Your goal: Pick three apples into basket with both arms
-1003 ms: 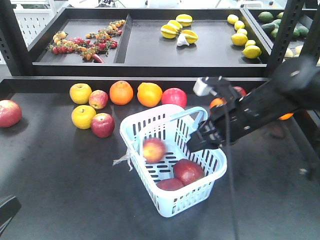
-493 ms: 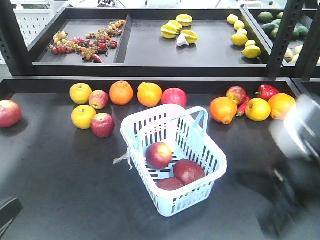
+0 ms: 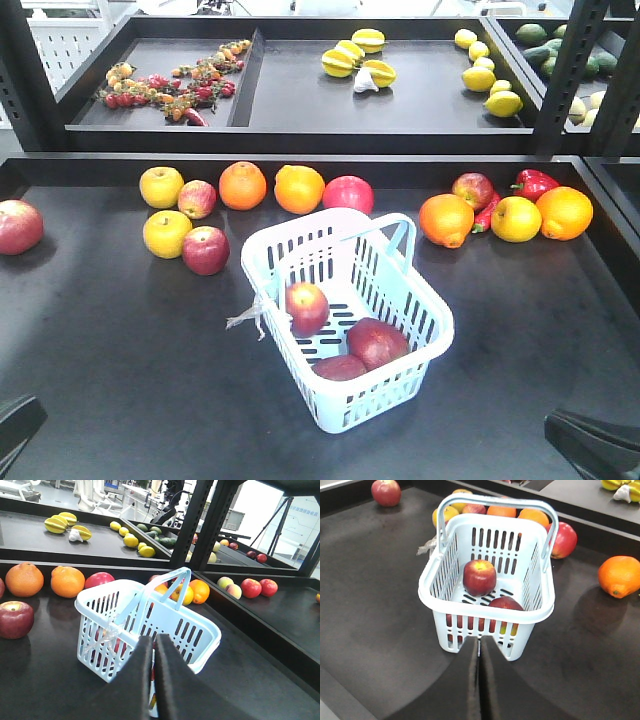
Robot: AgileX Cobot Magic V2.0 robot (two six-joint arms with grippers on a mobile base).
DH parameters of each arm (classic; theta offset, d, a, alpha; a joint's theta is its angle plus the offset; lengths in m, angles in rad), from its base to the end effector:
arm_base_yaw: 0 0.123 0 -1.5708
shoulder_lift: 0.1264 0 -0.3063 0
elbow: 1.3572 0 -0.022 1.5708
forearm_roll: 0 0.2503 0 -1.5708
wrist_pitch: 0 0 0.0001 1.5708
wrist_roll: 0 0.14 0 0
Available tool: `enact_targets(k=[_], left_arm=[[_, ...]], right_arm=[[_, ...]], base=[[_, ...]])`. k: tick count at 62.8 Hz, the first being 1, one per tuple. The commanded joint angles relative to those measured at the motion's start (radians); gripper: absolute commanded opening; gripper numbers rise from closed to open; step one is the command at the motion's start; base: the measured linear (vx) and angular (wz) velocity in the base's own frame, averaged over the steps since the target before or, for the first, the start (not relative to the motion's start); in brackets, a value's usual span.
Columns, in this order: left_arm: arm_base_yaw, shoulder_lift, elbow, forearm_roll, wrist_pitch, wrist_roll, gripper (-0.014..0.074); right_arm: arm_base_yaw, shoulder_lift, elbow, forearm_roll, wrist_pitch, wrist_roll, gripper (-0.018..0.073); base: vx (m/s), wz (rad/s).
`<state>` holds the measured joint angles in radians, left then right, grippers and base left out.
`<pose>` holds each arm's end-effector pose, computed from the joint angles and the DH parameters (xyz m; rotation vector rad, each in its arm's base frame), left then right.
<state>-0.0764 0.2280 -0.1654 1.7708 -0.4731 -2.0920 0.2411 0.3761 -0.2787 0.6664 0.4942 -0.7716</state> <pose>0.0823 -0.0689 0.2479 0.1753 1.6726 -0.6632 0.0919 0.0649 0.2364 -0.5874 1.8892 0.3433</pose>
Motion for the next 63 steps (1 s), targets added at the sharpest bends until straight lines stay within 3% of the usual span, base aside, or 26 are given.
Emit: enact_targets(k=[1,51,56,63], left_arm=[[-0.003,0.01,-0.024,0.0,0.017,-0.004,-0.0008],[-0.003,0.01,-0.024,-0.003,0.017,-0.005,-0.0008],[-0.003,0.01,-0.024,-0.059,0.017,-0.029,-0.0008],[-0.003,0.01,-0.024,-0.256,0.019,-0.058,-0.0008]], right_arm=[[-0.001,0.004,-0.026,0.017,-0.064,0.003,-0.0004],[-0.001,0.004,-0.026,0.02,-0.059,0.003,-0.0004],[-0.001,0.004,-0.026,0.02,-0.059,0.003,-0.0004],[-0.001,0.004,-0.026,0.02,-0.059,0.003,-0.0004]], base=[[0.0,0.0],[0.0,0.0],[0.0,0.0],[0.0,0.0]])
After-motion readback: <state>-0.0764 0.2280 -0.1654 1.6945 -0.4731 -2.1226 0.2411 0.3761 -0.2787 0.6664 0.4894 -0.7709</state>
